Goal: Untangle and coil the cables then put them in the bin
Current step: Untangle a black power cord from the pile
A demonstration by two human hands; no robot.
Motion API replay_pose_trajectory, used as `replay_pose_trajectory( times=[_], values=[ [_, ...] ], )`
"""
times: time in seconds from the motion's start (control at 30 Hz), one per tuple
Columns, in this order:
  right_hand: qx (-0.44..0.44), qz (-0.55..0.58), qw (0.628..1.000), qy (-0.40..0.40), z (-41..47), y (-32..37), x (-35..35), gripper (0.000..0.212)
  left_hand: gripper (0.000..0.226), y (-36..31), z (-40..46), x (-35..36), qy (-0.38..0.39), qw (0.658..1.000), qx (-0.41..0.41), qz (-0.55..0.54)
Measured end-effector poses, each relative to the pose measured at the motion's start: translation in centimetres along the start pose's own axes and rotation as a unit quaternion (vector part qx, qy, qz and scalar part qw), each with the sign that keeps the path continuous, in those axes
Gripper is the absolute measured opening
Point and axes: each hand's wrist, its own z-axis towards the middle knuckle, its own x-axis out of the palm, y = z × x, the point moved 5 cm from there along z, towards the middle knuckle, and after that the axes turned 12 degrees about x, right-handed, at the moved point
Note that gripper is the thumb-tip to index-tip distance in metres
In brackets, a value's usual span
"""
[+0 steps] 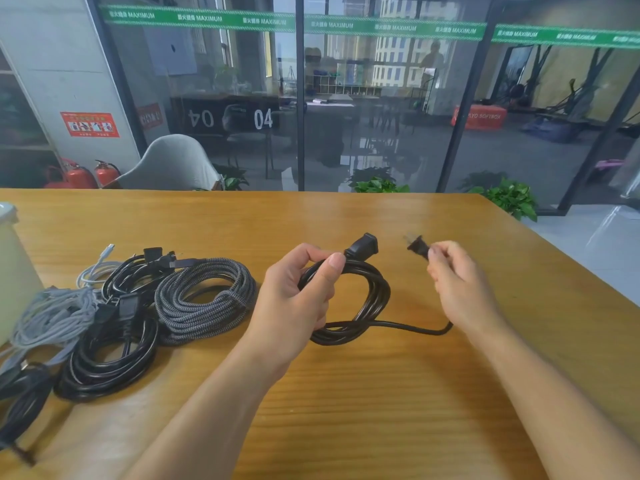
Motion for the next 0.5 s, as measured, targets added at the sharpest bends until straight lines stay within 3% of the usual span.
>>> replay_pose_trajectory(
  times=[0.23, 0.5],
  values=[
    [0.007, -0.011, 0.990, 0.144, -1.4, 1.1, 2.8, 0.023, 0.042, 0.2, 0.1, -0.1, -0.012, 0.999, -0.012, -0.037],
    [-0.023, 0.078, 0.946, 0.314, -3.6, 3.1, 4.5, 0.027, 0.023, 0.9, -0.1, 0.2, -0.018, 0.999, -0.036, -0.025]
  ],
)
